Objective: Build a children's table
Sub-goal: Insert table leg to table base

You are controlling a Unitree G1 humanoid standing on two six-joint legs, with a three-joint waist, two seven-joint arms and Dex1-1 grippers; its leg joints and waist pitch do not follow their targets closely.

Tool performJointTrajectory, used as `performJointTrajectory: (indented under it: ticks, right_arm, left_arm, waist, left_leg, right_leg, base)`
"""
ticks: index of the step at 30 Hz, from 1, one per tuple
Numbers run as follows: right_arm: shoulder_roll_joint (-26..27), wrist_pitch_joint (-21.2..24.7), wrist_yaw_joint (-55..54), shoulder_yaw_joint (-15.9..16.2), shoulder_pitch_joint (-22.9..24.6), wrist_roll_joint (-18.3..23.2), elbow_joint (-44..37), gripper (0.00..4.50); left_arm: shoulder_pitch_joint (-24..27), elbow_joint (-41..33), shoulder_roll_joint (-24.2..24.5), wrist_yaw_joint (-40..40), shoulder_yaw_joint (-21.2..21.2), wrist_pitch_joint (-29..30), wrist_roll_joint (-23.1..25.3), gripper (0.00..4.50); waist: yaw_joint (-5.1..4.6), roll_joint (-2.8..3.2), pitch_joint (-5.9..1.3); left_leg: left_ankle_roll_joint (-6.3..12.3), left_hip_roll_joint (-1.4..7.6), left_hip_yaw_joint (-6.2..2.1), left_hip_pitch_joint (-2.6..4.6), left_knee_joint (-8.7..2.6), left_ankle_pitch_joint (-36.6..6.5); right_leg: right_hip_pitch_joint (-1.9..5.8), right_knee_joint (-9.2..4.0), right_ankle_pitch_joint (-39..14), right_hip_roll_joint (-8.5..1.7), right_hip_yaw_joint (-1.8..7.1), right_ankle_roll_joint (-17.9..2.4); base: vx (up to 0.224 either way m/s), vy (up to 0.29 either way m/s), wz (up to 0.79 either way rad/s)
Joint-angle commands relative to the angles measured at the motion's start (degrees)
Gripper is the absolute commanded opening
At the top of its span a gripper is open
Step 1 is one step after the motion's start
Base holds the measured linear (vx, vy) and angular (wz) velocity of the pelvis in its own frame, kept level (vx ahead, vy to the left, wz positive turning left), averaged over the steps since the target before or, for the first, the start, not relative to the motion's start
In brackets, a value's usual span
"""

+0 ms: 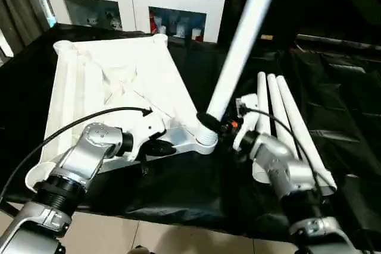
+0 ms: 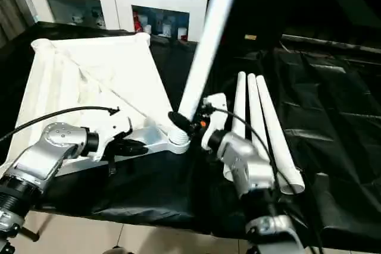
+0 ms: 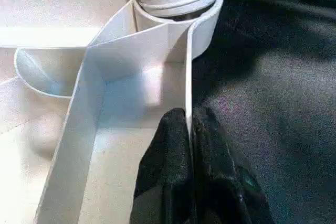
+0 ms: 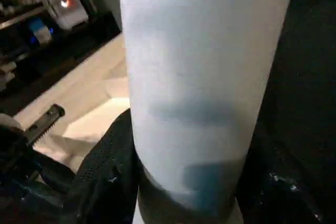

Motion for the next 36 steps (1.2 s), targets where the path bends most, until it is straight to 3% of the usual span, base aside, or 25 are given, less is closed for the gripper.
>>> performJointTrajectory:
  ticks: [1, 4, 5, 7, 9, 11, 13, 15, 17, 23, 24, 25, 26, 27, 28, 29, 30, 32, 33, 34, 36]
  right_arm:
    - [0.19, 0.20, -0.22, 0.69, 2.57, -1.03, 3.83, 1.93]
    - [0.90, -3.08, -0.09, 0.38, 3.93, -1.61, 5.32, 1.93]
    - [1.33, -4.71, -0.31, -0.04, 4.55, -1.66, 6.14, 1.93]
    - [1.38, -5.71, -0.51, -0.12, 4.85, -1.93, 6.49, 1.93]
    - [1.47, -8.93, -0.96, -0.18, 5.82, -2.98, 8.12, 1.92]
    - [1.44, -9.66, -1.03, 0.09, 6.14, -3.44, 8.30, 1.91]
    - [1.03, -10.50, -1.34, 1.47, 6.57, -5.08, 7.90, 1.91]
    - [0.12, -10.90, -1.11, 3.56, 6.65, -7.20, 6.72, 1.91]
    - [-0.51, -10.89, -0.57, 4.81, 6.54, -8.32, 5.84, 1.91]
    - [-2.93, -6.79, 2.72, 8.48, 3.63, -9.94, 1.74, 1.91]
    - [-2.97, -6.70, 2.79, 8.54, 3.58, -9.95, 1.69, 1.91]
    - [-3.27, -6.13, 3.42, 8.99, 3.19, -10.07, 1.33, 1.91]
    - [-3.53, -5.37, 4.00, 9.41, 2.61, -10.15, 1.11, 1.91]
    - [-3.80, -4.66, 4.62, 9.84, 2.15, -10.28, 1.20, 1.91]
    - [-4.17, -4.08, 5.17, 10.33, 1.76, -10.57, 1.35, 1.91]
    - [-4.49, -3.71, 5.58, 10.67, 1.52, -10.79, 1.47, 1.91]
    - [-4.95, -3.46, 6.23, 11.36, 1.26, -11.36, 1.76, 1.91]
    - [-5.37, -3.29, 6.89, 12.09, 1.04, -11.99, 2.10, 1.91]
    - [-5.93, -2.62, 7.40, 12.55, 1.20, -11.75, 1.85, 1.91]
    - [-5.93, -2.62, 7.40, 12.55, 1.20, -11.75, 1.85, 1.91]
    - [-6.15, -1.85, 8.16, 12.59, 1.26, -11.72, 2.24, 1.91]
  left_arm:
    - [-1.59, -0.40, 0.33, 0.86, 2.40, -1.49, -0.60, 0.00]
    - [-1.79, -0.06, 0.27, 0.78, 2.31, -1.57, -0.54, 0.00]
    - [-2.12, 0.42, 0.17, 0.78, 2.32, -1.70, -0.49, 0.00]
    - [-2.24, 0.60, 0.13, 0.79, 2.30, -1.80, -0.42, 0.00]
    - [-2.67, 1.12, 0.02, 0.90, 2.29, -2.03, -0.22, 0.00]
    - [-2.69, 1.01, 0.04, 0.84, 2.28, -1.96, -0.24, 0.00]
    - [-2.87, 1.14, 0.17, 0.62, 2.25, -2.03, -0.22, 0.00]
    - [-3.10, 1.63, 0.24, 0.61, 2.09, -2.52, 0.03, 0.00]
    - [-3.23, 1.97, 0.18, 0.65, 2.03, -2.76, 0.13, 0.00]
    - [-3.24, 2.27, -0.67, 1.39, 1.80, -3.27, 0.45, 0.00]
    - [-3.22, 2.25, -0.68, 1.40, 1.80, -3.26, 0.44, 0.00]
    - [-3.04, 2.06, -0.85, 1.54, 1.73, -3.23, 0.45, 0.00]
    - [-2.80, 1.83, -0.98, 1.64, 1.71, -3.15, 0.39, 0.00]
    - [-2.59, 1.69, -1.02, 1.68, 1.67, -3.16, 0.38, 0.00]
    - [-2.41, 1.61, -1.10, 1.76, 1.64, -3.21, 0.40, 0.00]
    - [-2.29, 1.54, -1.19, 1.85, 1.60, -3.25, 0.44, 0.00]
    - [-2.16, 1.52, -1.31, 2.00, 1.60, -3.32, 0.48, 0.00]
    - [-2.03, 1.52, -1.40, 2.15, 1.64, -3.41, 0.50, 0.00]
    - [-1.70, 1.01, -1.60, 2.43, 1.64, -3.20, 0.50, 0.00]
    - [-1.70, 1.01, -1.60, 2.43, 1.64, -3.20, 0.50, 0.00]
    - [-1.31, 0.52, -1.85, 2.93, 1.84, -3.12, 0.44, 0.00]
  waist:
    - [0.10, 1.85, -3.84]
    - [0.13, 2.22, -3.75]
    - [0.25, 2.74, -3.74]
    - [0.14, 2.40, -3.70]
    - [0.13, 2.84, -3.75]
    - [0.08, 2.85, -3.68]
    - [0.04, 3.15, -3.65]
    - [-0.07, 2.82, -3.62]
    - [0.01, 2.92, -3.56]
    - [-0.07, 1.72, -3.58]
    - [-0.07, 1.87, -3.52]
    - [-0.22, 1.31, -3.41]
    - [-0.02, 1.56, -3.49]
    - [-0.14, 1.19, -3.42]
    - [-0.08, 1.30, -3.43]
    - [-0.14, 0.77, -3.45]
    - [-0.17, 0.62, -3.41]
    - [-0.08, 0.90, -3.36]
    - [-0.31, -0.65, -3.35]
    - [-0.10, -0.23, -3.36]
    - [-0.10, -0.22, -3.30]
  left_leg:
    - [-3.08, 2.95, -1.30, 1.34, -4.81, -18.87]
    - [-2.92, 2.86, -1.39, 1.27, -4.85, -19.60]
    - [-2.99, 2.88, -1.45, 1.39, -4.81, -20.02]
    - [-2.77, 2.89, -1.45, 1.38, -4.92, -20.27]
    - [-2.56, 2.92, -1.40, 1.38, -4.88, -20.28]
    - [-2.45, 2.92, -1.49, 1.39, -5.01, -20.85]
    - [-2.47, 2.91, -1.52, 1.36, -5.04, -21.14]
    - [-2.33, 2.87, -1.45, 1.37, -5.09, -21.14]
    - [-2.29, 2.86, -1.47, 1.43, -5.09, -21.21]
    - [-1.13, 2.95, -1.23, 1.24, -5.03, -18.38]
    - [-1.09, 2.92, -1.23, 1.20, -5.02, -18.38]
    - [-0.99, 2.92, -1.11, 1.17, -5.02, -18.59]
    - [-1.00, 2.95, -1.21, 1.24, -4.99, -18.30]
    - [-0.98, 3.03, -1.17, 1.25, -5.04, -18.40]
    - [-1.03, 3.02, -1.22, 1.25, -5.05, -18.34]
    - [-0.85, 3.05, -1.19, 1.21, -5.05, -17.95]
    - [-0.85, 3.07, -1.09, 1.24, -5.05, -17.95]
    - [-1.09, 3.13, -1.16, 1.32, -5.11, -18.26]
    - [-0.98, 3.16, -1.01, 1.24, -5.17, -18.55]
    - [-1.00, 3.11, -1.19, 1.15, -5.15, -18.21]
    - [-1.36, 3.26, -1.20, 1.47, -5.28, -19.46]
  right_leg:
    - [2.28, -4.59, -11.49, -4.94, 2.62, -12.39]
    - [2.38, -4.74, -13.32, -5.13, 2.68, -12.31]
    - [2.24, -4.83, -14.19, -5.20, 2.73, -12.21]
    - [2.31, -4.93, -14.50, -5.07, 2.72, -12.25]
    - [2.19, -4.99, -14.42, -5.13, 2.75, -12.35]
    - [2.24, -5.00, -15.07, -5.01, 2.71, -12.34]
    - [2.18, -5.03, -15.59, -4.97, 2.70, -12.16]
    - [2.17, -5.13, -15.96, -4.90, 2.72, -11.94]
    - [2.12, -5.23, -17.39, -4.98, 2.78, -11.53]
    - [2.18, -5.14, -17.06, -4.98, 2.86, -11.03]
    - [2.16, -5.16, -17.61, -4.98, 2.88, -10.87]
    - [2.00, -5.41, -19.05, -4.94, 2.89, -10.33]
    - [2.02, -5.41, -20.12, -5.24, 2.98, -9.97]
    - [1.90, -5.55, -20.53, -5.14, 2.97, -9.72]
    - [1.90, -5.46, -20.55, -5.15, 2.95, -9.70]
    - [1.95, -5.38, -20.53, -5.13, 2.94, -9.58]
    - [1.78, -5.49, -20.70, -5.11, 2.97, -9.46]
    - [1.66, -5.51, -20.52, -5.16, 3.03, -9.37]
    - [1.78, -5.66, -20.98, -5.04, 2.92, -9.02]
    - [1.90, -5.38, -21.20, -5.26, 2.96, -8.95]
    - [1.52, -5.67, -22.44, -5.25, 2.97, -8.62]
  base:
    - [0.000, 0.000, 0.00]
    - [0.000, 0.000, 0.00]
    - [0.000, 0.000, 0.00]
    - [0.000, 0.000, 0.00]
    - [0.000, 0.000, 0.00]
    - [0.000, 0.000, 0.00]
    - [0.000, 0.000, 0.00]
    - [0.000, 0.000, 0.00]
    - [0.000, 0.000, 0.00]
    - [0.000, 0.000, 0.00]
    - [0.000, 0.000, 0.00]
    - [0.000, 0.000, 0.00]
    - [0.000, 0.000, 0.00]
    - [0.000, 0.000, 0.00]
    - [0.000, 0.000, 0.00]
    - [0.000, 0.000, 0.00]
    - [0.000, 0.000, 0.00]
    - [0.000, 0.000, 0.00]
    - [0.000, 0.000, 0.00]
    - [0.000, 0.000, 0.00]
    - [0.000, 0.000, 0.00]
